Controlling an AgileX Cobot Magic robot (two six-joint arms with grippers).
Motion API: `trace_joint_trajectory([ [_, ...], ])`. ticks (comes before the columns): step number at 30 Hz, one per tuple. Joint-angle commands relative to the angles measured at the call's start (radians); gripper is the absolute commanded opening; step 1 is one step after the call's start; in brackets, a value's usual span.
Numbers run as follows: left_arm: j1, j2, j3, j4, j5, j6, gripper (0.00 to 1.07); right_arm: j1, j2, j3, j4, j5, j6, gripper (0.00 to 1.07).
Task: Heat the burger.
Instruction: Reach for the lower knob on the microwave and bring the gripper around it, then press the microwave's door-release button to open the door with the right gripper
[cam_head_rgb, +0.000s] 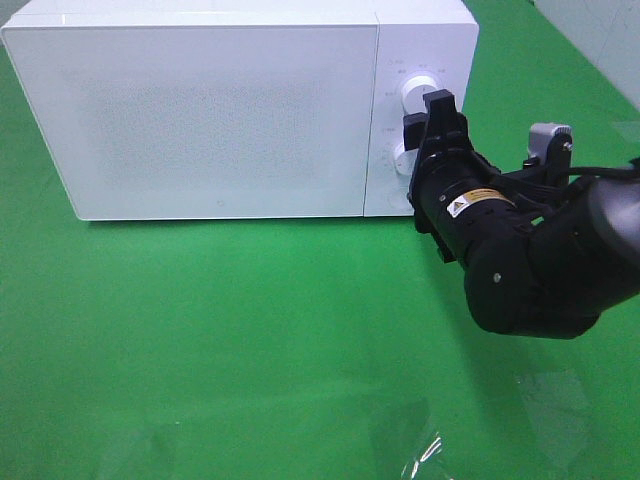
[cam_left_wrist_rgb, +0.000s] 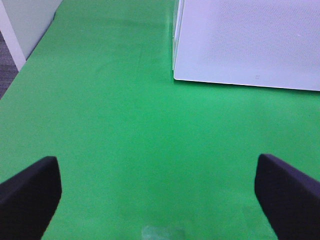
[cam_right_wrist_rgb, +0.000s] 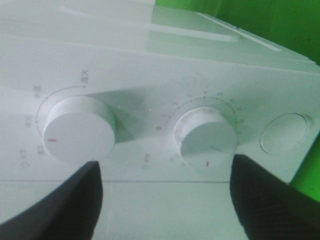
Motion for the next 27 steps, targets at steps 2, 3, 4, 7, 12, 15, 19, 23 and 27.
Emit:
trace_joint_trajectory([
  [2,0.003,-0.016,0.003,-0.006,-0.007,-0.003,0.97,0.001,-0.09,0.055,-0.036,0.095,-0.106,0.7],
  [3,0.003,-0.016,0.003,-0.006,-0.007,-0.003,0.97,0.001,-0.09,0.055,-0.036,0.095,-0.106,0.7],
  [4,0.003,-0.016,0.003,-0.006,-0.007,-0.003,0.97,0.001,-0.132,0.078,-0.039,0.145,-0.165,0.7],
  [7,0.003,-0.016,0.003,-0.006,-0.007,-0.003,0.97,0.001,-0.192,0.102,-0.053,0.225,-0.266,0.7],
  [12,0.003,-0.016,0.003,-0.006,-0.007,-0.003,0.97,-0.001,-0.29,0.106,-0.08,0.403,-0.474,0.7],
  [15,0.003,-0.016,0.003,-0.006,-0.007,-0.003,0.97,-0.001,-0.324,0.105,-0.091,0.473,-0.552,0.7],
  [19,0.003,-0.016,0.003,-0.006,-0.007,-0.003,0.97,-0.001,-0.395,0.105,-0.145,0.61,-0.719,0.7],
  [23,0.003,-0.016,0.003,-0.006,-0.007,-0.003,0.97,-0.001,-0.44,0.104,-0.219,0.728,-0.795,0.7],
  [27,0.003,-0.016,0.003,-0.006,-0.007,-0.003,0.97,-0.001,-0.476,0.104,-0.308,0.826,-0.795,0.7],
])
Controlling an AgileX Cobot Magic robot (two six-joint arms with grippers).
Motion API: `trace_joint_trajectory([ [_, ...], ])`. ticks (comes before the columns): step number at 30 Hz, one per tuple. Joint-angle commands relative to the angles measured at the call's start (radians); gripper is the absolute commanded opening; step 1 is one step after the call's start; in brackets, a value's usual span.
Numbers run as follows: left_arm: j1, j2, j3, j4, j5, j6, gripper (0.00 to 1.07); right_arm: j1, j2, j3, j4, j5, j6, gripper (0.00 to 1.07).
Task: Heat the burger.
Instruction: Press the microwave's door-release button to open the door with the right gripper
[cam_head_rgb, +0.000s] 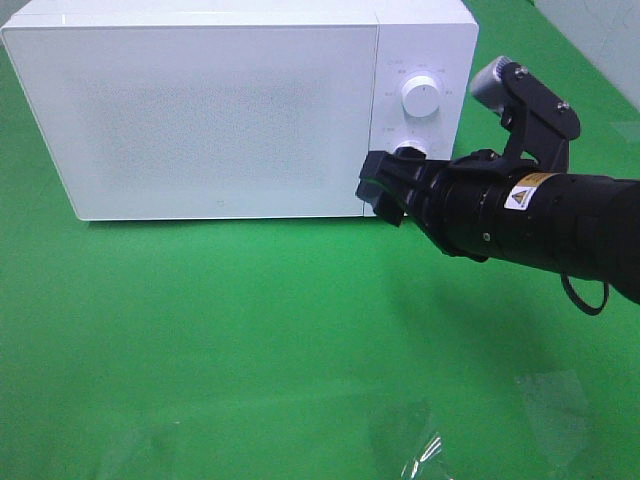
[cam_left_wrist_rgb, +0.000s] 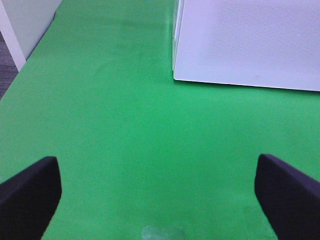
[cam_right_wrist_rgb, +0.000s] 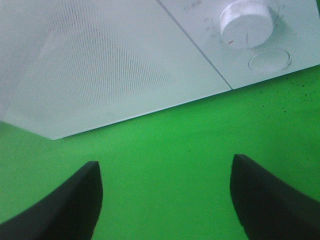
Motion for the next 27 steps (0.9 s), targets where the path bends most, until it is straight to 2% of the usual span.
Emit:
trace_joint_trajectory([
  [1,0.003,-0.016,0.003,-0.006,-0.007,-0.003,0.97,-0.001,-0.057,-0.001,-0.128,0.126,-0.024,0.7],
  [4,0.003,-0.016,0.003,-0.006,-0.007,-0.003,0.97,-0.001,-0.094,-0.001,-0.197,0.191,-0.023,0.7],
  [6,0.003,-0.016,0.003,-0.006,-0.007,-0.003,0.97,-0.001,-0.183,-0.001,-0.286,0.363,-0.02,0.7],
  [9,0.003,-0.016,0.003,-0.006,-0.007,-0.003,0.97,-0.001,-0.204,-0.001,-0.304,0.4,-0.02,0.7],
  [11,0.003,-0.016,0.003,-0.006,-0.007,-0.003,0.97,-0.001,-0.307,-0.001,-0.376,0.581,-0.021,0.7],
  [12,0.003,-0.016,0.003,-0.006,-0.007,-0.003,0.97,-0.001,-0.307,-0.001,-0.376,0.581,-0.021,0.7],
  [13,0.003,-0.016,0.003,-0.006,-0.007,-0.003,0.97,-0.001,-0.354,-0.001,-0.402,0.669,-0.021,0.7],
  [16,0.003,-0.016,0.003,-0.006,-0.007,-0.003,0.97,-0.001,-0.38,-0.001,-0.413,0.7,-0.024,0.7],
  [20,0.003,-0.016,0.003,-0.006,-0.007,-0.003,0.97,0.0,-0.514,-0.001,-0.42,0.895,-0.108,0.78],
  [23,0.003,-0.016,0.003,-0.006,-0.007,-0.003,0.97,0.0,-0.533,-0.001,-0.42,0.921,-0.112,0.79],
  [27,0.003,-0.016,0.003,-0.006,-0.007,-0.003,0.97,0.0,-0.623,-0.001,-0.418,1.078,-0.127,0.78],
])
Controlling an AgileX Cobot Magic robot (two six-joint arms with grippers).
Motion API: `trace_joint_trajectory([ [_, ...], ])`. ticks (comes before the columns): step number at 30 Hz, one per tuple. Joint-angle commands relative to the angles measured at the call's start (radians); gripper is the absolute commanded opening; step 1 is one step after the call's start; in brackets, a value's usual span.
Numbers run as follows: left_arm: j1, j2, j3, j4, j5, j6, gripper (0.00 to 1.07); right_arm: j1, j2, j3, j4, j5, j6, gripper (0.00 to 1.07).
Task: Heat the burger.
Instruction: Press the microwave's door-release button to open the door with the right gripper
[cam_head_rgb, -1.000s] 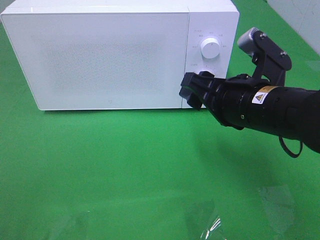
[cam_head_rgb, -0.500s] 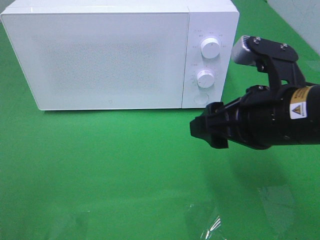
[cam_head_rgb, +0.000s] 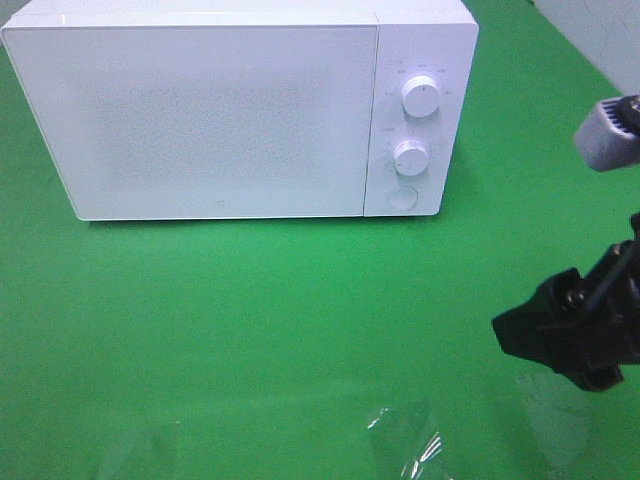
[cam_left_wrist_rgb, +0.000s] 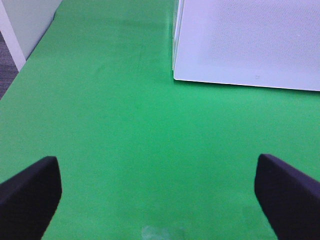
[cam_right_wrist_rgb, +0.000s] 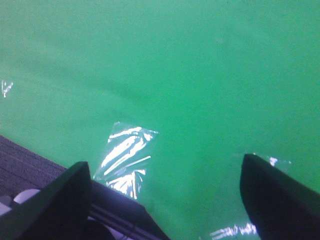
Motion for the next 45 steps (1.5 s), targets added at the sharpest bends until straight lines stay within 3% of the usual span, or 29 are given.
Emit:
trace_joint_trajectory([
  [1,0.003,-0.016,0.003,-0.006,-0.007,-0.003,0.97,0.0,-0.04,-0.001,-0.002,0.082,-0.023,0.78],
  [11,0.003,-0.016,0.003,-0.006,-0.007,-0.003,0.97,-0.015,-0.264,-0.001,0.006,0.271,-0.038,0.76],
  [16,0.003,-0.016,0.003,-0.006,-0.007,-0.003,0.97,-0.176,-0.369,0.0,0.006,0.323,-0.087,0.76],
  [26,0.003,-0.016,0.003,-0.006,-0.007,-0.003,0.97,-0.395,-0.62,0.001,0.006,0.352,-0.141,0.76],
  [45,0.003,-0.016,0.003,-0.006,-0.007,-0.003,0.97,-0.528,-0.933,0.065,0.007,0.345,-0.145,0.76],
])
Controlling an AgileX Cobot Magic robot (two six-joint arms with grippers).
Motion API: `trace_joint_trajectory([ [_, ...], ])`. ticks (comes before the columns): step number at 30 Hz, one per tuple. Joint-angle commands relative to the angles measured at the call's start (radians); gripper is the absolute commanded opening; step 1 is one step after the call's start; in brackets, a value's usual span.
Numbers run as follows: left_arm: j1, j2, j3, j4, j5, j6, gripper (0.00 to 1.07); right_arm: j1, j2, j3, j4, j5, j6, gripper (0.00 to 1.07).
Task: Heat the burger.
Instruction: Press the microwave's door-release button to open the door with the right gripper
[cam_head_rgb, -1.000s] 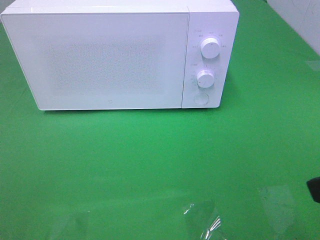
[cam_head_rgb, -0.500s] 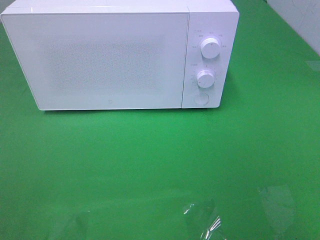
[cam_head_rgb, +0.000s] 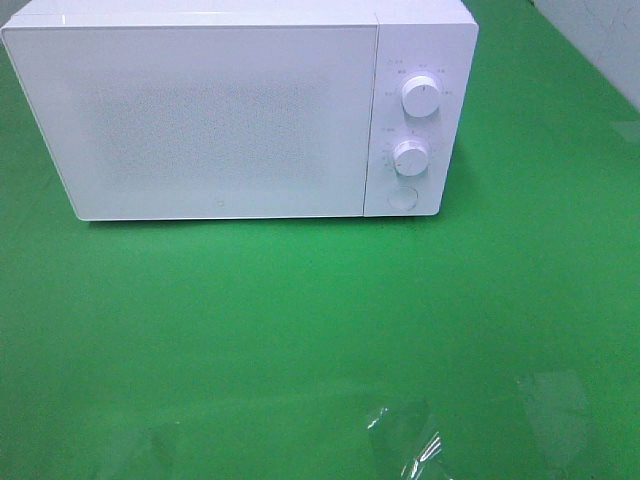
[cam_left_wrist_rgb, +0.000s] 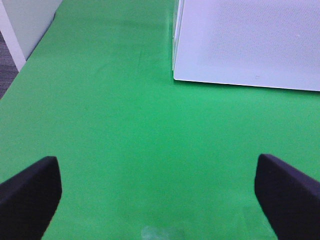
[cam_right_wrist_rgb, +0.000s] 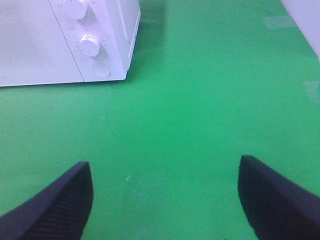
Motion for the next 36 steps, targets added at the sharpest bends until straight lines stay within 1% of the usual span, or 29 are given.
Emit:
trace_joint_trajectory([
  [1,0.003,-0.016,0.003,-0.006,-0.007,-0.003,0.97,-0.014,-0.029,0.002,0.002,-0.013,-0.011,0.76],
  [20,0.003,-0.016,0.003,-0.007,-0.007,-0.003,0.97,-0.014,-0.028,0.002,0.002,-0.013,-0.01,0.76],
  [26,0.003,-0.016,0.003,-0.007,-0.007,-0.003,0.97,-0.014,-0.017,-0.026,0.003,-0.06,-0.007,0.76],
  [28,0.003,-0.016,0.003,-0.007,-0.007,-0.003,0.97,-0.014,0.047,-0.04,0.003,-0.149,-0.006,0.76],
  [29,0.003,-0.016,0.003,-0.007,-0.007,-0.003,0.97,-0.014,0.047,-0.04,0.003,-0.149,-0.006,0.76],
  [30,0.003,-0.016,0.003,-0.007,-0.007,-0.003,0.97,-0.014,0.098,-0.04,0.003,-0.197,-0.006,0.76],
  [32,0.003,-0.016,0.003,-0.007,-0.007,-0.003,0.97,-0.014,0.12,-0.04,0.002,-0.22,-0.006,0.76],
  [33,0.003,-0.016,0.003,-0.007,-0.007,-0.003,0.97,-0.014,0.178,-0.04,0.002,-0.272,-0.006,0.76],
  [34,0.003,-0.016,0.003,-0.007,-0.007,-0.003,0.97,-0.014,0.178,-0.04,0.002,-0.272,-0.006,0.76],
  [35,0.003,-0.016,0.003,-0.007,-0.007,-0.003,0.97,-0.014,0.23,-0.04,0.002,-0.322,-0.006,0.76],
  [36,0.003,-0.016,0.003,-0.007,-0.007,-0.003,0.97,-0.014,0.23,-0.04,0.002,-0.322,-0.006,0.76],
])
